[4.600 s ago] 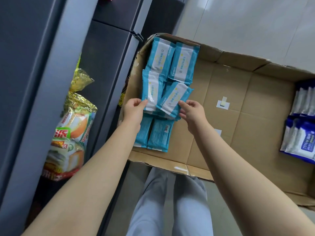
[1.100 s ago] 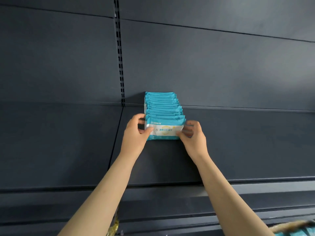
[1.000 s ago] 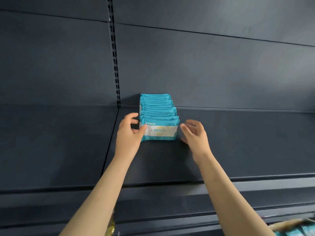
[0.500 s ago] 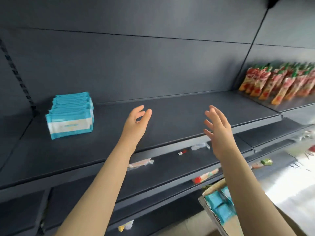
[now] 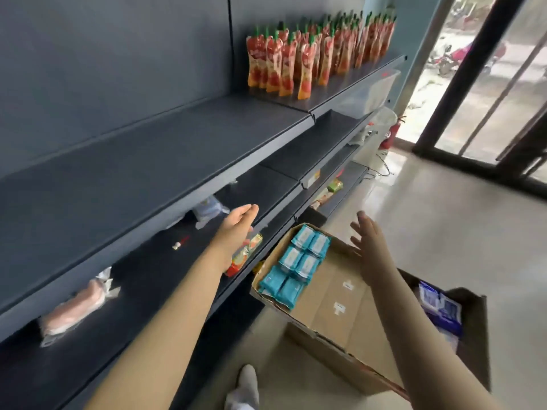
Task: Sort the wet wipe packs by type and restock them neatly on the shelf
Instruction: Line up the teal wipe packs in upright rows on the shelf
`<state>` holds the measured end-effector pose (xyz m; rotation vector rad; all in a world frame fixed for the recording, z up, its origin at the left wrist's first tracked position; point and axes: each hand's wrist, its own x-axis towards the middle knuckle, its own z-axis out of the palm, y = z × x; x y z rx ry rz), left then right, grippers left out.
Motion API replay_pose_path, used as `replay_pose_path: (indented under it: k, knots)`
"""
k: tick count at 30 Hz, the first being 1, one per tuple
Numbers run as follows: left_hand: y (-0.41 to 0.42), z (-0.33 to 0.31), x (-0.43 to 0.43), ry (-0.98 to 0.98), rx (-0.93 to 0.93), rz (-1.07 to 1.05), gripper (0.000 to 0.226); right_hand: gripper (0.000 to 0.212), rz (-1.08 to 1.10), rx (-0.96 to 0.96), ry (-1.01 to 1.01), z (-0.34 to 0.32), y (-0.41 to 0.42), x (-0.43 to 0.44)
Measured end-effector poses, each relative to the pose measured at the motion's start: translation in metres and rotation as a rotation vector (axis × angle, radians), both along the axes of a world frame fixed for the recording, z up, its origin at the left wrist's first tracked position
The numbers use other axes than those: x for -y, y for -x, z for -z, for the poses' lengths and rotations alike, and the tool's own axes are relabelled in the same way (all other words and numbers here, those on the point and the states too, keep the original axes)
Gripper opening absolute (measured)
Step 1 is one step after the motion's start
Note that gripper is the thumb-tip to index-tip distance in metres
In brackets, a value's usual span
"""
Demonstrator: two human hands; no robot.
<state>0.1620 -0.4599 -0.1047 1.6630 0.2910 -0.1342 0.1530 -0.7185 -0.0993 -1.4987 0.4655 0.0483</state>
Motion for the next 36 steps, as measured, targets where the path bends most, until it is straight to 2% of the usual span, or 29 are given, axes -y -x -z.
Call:
replay_pose_path:
  k: [4,11,16,21,26,29,34,36]
  knots:
    - [-0.052,0.061,0.036,0.003,-0.164,0.101,0.047,0.058,0.092,-0.158,0.025,0.067,-0.024,0.029]
    - [-0.131,0.166,0.066,-0.038,-0.46,0.179,0.028,0.056,0.113,-0.454,0.014,0.179,-0.073,0.052]
    - [-0.169,0.255,0.074,-0.123,-0.643,0.193,0.048,0.053,0.137,-0.631,-0.078,0.272,-0.113,0.055]
    - [-0.205,0.353,0.087,-0.189,-0.73,0.142,0.052,0.05,0.104,-0.698,-0.129,0.373,-0.161,0.053]
    - [-0.245,0.432,0.103,-0.164,-0.752,0.1,0.061,0.052,0.039,-0.708,-0.114,0.46,-0.206,0.05]
    - [-0.265,0.463,0.11,-0.151,-0.737,0.046,0.067,0.05,0.006,-0.685,-0.123,0.489,-0.225,0.047]
    - [-0.282,0.489,0.111,-0.121,-0.762,-0.063,0.056,0.047,0.035,-0.661,-0.154,0.509,-0.24,0.041]
    - [-0.285,0.49,0.112,-0.103,-0.762,-0.111,0.059,0.047,0.06,-0.663,-0.156,0.513,-0.242,0.041]
